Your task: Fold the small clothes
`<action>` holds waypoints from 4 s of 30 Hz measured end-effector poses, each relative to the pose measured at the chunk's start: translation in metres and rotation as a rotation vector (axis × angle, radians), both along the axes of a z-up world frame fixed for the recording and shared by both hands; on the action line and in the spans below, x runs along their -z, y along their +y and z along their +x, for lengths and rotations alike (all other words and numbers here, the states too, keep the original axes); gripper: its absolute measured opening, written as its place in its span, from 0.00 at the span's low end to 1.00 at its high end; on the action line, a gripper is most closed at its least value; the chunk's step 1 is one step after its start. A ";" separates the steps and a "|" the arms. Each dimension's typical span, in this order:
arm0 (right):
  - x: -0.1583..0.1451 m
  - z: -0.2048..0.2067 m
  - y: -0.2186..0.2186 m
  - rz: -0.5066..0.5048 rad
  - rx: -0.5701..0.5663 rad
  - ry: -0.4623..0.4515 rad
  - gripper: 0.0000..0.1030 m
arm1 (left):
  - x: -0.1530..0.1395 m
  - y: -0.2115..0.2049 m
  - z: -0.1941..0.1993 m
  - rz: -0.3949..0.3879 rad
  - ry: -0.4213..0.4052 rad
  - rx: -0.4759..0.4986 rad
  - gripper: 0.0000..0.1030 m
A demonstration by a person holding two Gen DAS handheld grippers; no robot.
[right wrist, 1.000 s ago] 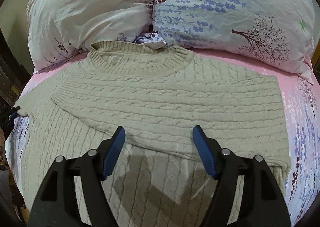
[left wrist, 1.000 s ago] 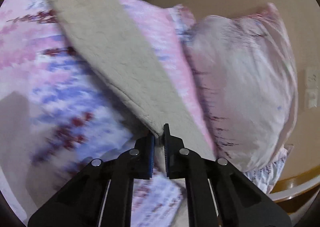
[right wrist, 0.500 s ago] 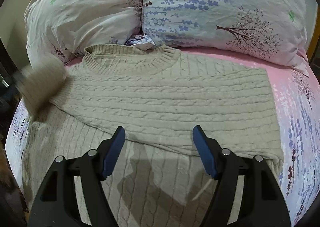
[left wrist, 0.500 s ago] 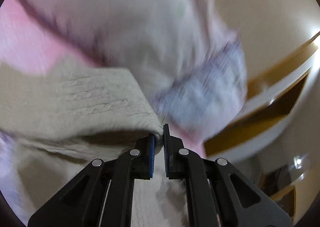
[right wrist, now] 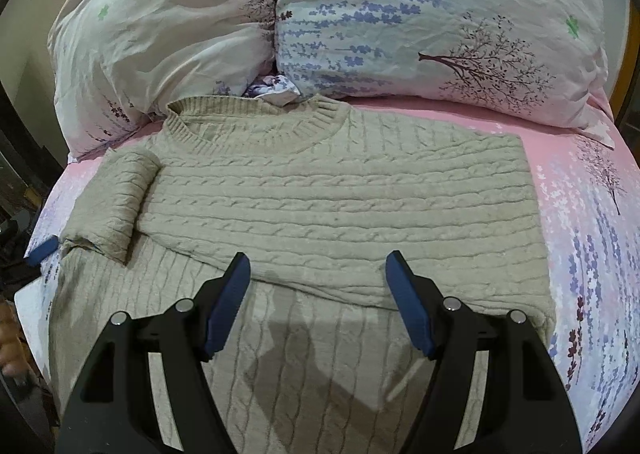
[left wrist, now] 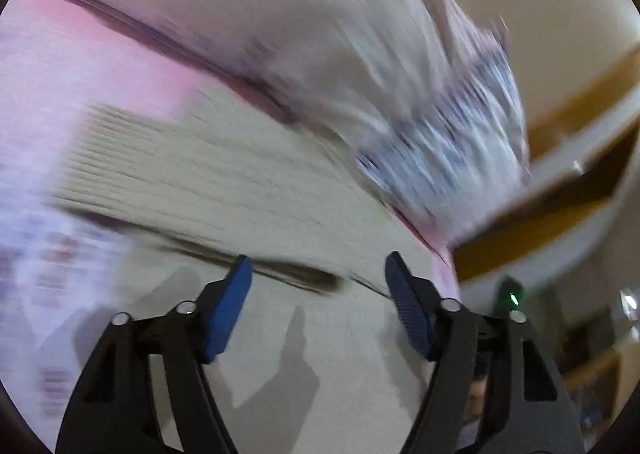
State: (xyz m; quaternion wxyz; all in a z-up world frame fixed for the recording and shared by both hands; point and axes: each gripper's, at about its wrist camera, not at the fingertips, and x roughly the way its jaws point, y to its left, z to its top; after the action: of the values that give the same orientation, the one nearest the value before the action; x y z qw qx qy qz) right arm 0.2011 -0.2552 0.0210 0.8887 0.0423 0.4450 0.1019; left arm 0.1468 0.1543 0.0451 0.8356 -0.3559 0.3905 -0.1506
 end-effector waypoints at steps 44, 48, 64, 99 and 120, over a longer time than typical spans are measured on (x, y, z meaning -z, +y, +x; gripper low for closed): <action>0.030 0.028 -0.063 0.744 -0.073 0.136 0.70 | -0.003 -0.200 0.103 0.050 -0.016 0.475 0.62; 0.032 0.032 -0.064 0.708 -0.058 0.173 0.66 | -0.015 -0.130 0.088 0.119 -0.079 0.338 0.71; 0.012 0.048 -0.017 0.254 0.032 0.191 0.53 | 0.001 0.004 0.066 0.304 0.005 0.046 0.73; 0.013 0.033 -0.076 0.396 0.173 0.130 0.18 | 0.037 0.026 0.089 0.243 0.139 0.035 0.66; 0.024 0.025 -0.059 0.386 0.159 0.058 0.07 | 0.051 0.049 0.098 0.227 0.073 0.016 0.07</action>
State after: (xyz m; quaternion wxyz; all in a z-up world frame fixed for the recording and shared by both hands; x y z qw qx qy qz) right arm 0.2264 -0.3140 -0.0031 0.8562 0.2497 0.4379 0.1134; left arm 0.2446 0.2031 -0.0054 0.8545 -0.2610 0.4380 -0.0992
